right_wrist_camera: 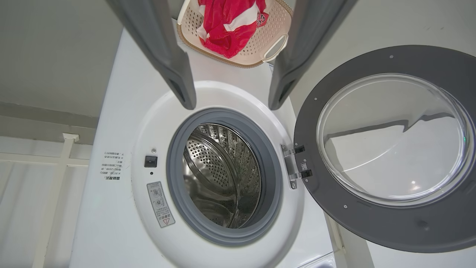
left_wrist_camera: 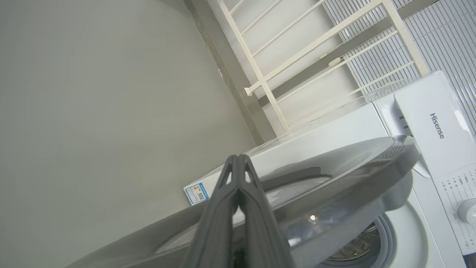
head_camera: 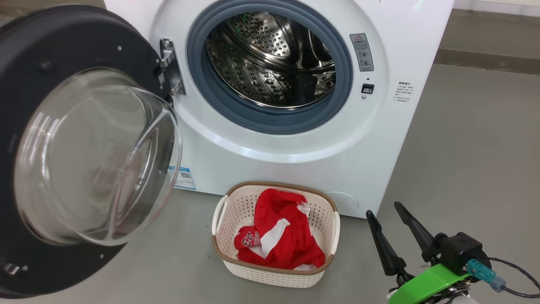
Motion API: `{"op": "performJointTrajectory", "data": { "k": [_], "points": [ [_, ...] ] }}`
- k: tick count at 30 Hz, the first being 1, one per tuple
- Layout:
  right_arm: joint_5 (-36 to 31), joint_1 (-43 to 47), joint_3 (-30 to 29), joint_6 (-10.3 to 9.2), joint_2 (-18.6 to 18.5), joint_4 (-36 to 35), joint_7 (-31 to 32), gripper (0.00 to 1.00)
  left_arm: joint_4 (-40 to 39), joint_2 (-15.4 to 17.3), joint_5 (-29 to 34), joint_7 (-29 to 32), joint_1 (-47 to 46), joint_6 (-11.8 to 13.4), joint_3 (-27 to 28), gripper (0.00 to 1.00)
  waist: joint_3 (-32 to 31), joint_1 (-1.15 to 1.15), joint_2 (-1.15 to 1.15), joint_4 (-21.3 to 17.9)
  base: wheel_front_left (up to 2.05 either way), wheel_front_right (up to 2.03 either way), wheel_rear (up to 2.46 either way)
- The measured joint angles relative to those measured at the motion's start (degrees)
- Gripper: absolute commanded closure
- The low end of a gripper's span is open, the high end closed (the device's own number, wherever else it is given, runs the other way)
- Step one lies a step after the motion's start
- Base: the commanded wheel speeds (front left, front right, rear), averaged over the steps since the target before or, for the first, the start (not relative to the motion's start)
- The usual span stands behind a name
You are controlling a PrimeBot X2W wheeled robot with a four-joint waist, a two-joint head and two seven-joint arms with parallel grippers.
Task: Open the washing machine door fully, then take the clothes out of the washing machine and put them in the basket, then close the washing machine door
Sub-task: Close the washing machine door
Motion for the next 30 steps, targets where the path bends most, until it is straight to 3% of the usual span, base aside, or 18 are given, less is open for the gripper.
{"op": "performJointTrajectory", "data": {
  "k": [6, 14, 23, 30],
  "points": [
    [0.0, 0.0, -0.6, 0.0, 0.2, 0.0, 0.0, 0.0, -2.3, -2.1, -3.0, 2.9, 2.1, -1.0, 0.4, 1.0, -0.2, 0.0, 0.0, 0.5, 0.0, 0.0, 0.0],
    [-0.1, 0.0, 0.0, 0.0, 0.5, 0.0, 0.0, 0.0, -8.9, -7.3, -6.2, 6.1, 7.6, -2.5, 0.9, 1.0, -0.6, 0.0, 0.0, 0.7, 0.0, 0.0, 0.0],
    [-0.1, 0.5, 0.2, 0.0, 0.7, 0.1, 0.0, 0.0, -22.3, -15.0, -10.2, 9.3, 14.4, -1.5, 1.7, 1.0, -1.0, 0.0, 0.0, 0.5, 0.0, 0.0, 0.0],
    [-0.1, 0.7, 0.2, 0.0, 0.9, 0.3, 0.0, 0.0, -34.3, -20.2, -10.3, 11.8, 20.2, -0.2, -1.1, 1.0, -0.9, 0.0, 0.0, 0.1, 0.0, 0.0, 0.0]
  ]
}}
